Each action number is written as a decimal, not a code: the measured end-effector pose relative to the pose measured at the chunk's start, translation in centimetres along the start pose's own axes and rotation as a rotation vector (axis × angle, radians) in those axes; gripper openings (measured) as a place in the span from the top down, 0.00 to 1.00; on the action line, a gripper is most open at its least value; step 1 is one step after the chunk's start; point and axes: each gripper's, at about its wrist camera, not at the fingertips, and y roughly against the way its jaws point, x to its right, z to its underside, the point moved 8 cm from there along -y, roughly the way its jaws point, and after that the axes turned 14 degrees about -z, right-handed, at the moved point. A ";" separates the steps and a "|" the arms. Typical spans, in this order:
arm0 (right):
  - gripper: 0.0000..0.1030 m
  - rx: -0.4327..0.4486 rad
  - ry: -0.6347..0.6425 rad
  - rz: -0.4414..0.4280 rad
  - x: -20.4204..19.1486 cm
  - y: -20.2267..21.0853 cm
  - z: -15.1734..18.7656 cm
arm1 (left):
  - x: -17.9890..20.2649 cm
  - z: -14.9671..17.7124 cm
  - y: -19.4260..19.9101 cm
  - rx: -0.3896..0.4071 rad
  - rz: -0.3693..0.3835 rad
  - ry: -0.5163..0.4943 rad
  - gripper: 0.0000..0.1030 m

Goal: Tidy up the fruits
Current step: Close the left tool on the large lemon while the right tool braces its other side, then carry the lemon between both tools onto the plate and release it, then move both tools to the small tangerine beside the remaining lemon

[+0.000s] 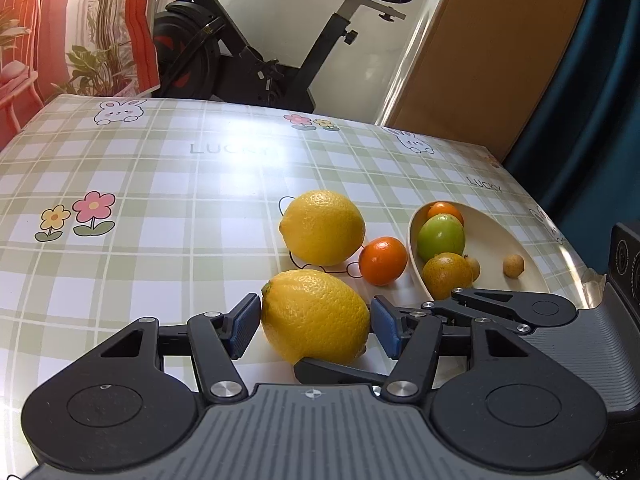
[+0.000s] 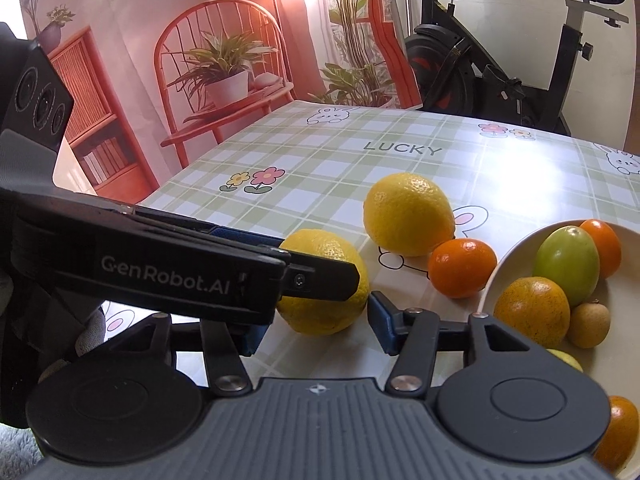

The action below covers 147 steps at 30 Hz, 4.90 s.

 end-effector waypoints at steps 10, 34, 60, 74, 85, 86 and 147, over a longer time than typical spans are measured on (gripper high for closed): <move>0.42 -0.002 0.001 0.013 0.2 0.1 0.3 | 0.9 0.3 0.8 0.006 -0.008 -0.032 0.43; 0.41 0.218 -0.027 0.098 1.6 8.1 -1.6 | 9.5 -3.7 4.7 0.141 0.008 -0.189 0.45; 0.41 0.251 -0.206 0.313 15.6 13.7 -0.1 | 22.4 -6.8 -5.9 0.023 0.123 -0.330 0.46; 0.41 0.232 -0.216 0.333 16.7 13.2 0.6 | 22.3 -6.5 -7.5 -0.010 0.120 -0.305 0.45; 0.41 0.257 -0.181 0.338 15.3 14.0 0.2 | 21.9 -7.2 -5.6 0.029 0.105 -0.290 0.44; 0.41 0.257 -0.181 0.338 15.1 14.1 0.2 | 21.8 -7.2 -5.3 0.031 0.104 -0.298 0.44; 0.42 -0.037 0.137 0.159 5.8 1.7 -3.3 | 1.4 -4.8 1.5 0.098 -0.038 0.010 0.45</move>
